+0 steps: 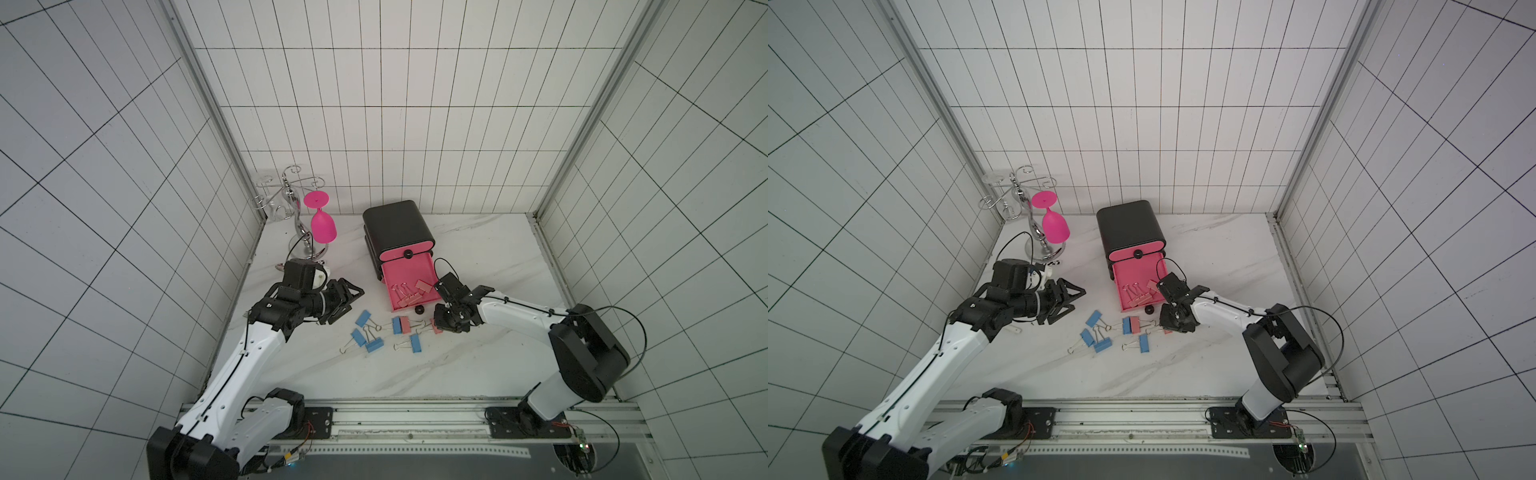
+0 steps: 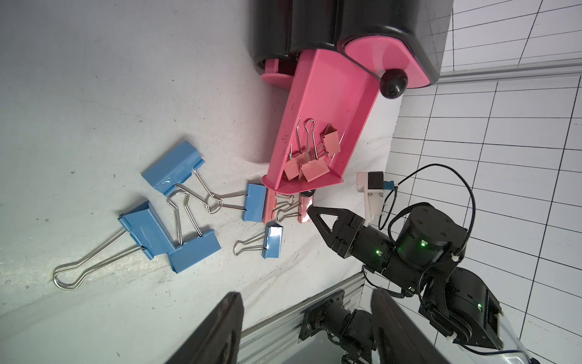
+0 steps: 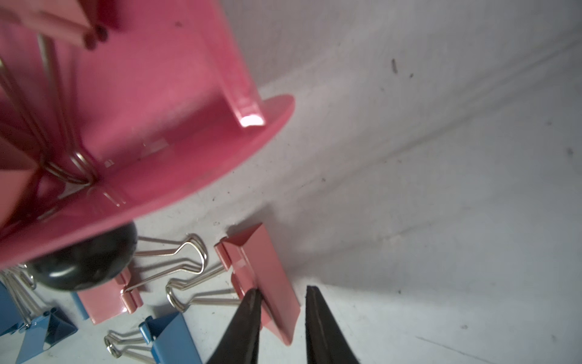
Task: Put the binder clips in the drawer according to color
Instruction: Pick up the binder clip at the center of the board.
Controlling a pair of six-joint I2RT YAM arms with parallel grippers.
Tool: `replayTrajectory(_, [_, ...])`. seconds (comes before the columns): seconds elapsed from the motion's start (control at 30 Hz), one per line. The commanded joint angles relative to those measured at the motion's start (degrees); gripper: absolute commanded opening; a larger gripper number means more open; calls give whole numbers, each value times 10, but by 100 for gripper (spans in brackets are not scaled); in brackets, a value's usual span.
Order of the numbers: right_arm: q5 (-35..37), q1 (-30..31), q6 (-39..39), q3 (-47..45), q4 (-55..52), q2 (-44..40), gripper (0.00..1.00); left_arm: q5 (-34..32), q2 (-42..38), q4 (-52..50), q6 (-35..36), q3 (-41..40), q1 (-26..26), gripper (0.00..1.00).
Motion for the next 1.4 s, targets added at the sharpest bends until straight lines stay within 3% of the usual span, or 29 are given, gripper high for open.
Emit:
replayTrajectory(0.0, [0, -8, 23, -24, 2, 2, 25, -1, -10, -5, 11, -3, 3, 68])
replayTrajectory(0.53, [2, -19, 80, -153, -33, -176, 15, -1, -2, 11, -3, -3, -1, 68])
replayTrajectory(0.8, [-61, 9, 94, -198, 10, -194, 31, -24, -5, 11, -16, 3, -32, 68])
replayTrajectory(1.17, [-81, 74, 76, -160, 58, -155, 34, -55, -44, 4, -39, -13, -65, 68])
replayTrajectory(1.37, [-18, 94, 60, -123, -50, -194, 50, -62, -66, 2, -48, -23, -65, 68])
